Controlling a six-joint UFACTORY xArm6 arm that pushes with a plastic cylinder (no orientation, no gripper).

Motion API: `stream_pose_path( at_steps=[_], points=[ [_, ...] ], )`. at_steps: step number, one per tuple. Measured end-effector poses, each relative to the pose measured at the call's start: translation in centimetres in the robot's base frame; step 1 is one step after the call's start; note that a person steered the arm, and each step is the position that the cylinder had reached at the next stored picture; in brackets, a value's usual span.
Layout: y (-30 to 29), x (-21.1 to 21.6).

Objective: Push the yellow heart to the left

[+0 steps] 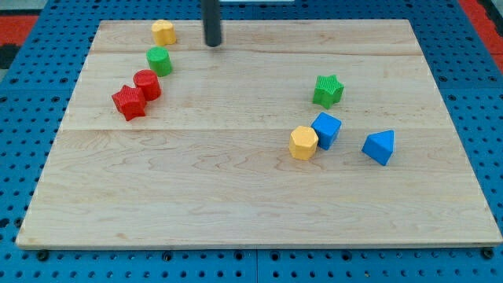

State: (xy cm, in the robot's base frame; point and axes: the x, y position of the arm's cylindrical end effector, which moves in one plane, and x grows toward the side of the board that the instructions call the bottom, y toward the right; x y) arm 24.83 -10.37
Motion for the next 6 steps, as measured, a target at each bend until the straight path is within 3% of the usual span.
stream_pose_path(
  at_steps=[1, 2, 3, 4, 5, 6],
  points=[
    [-3.9, -1.0],
    [1.7, -1.0],
    [-2.8, -4.5],
    [-8.9, -4.2],
    [-11.7, -1.5],
    [-12.5, -2.1]
  ],
)
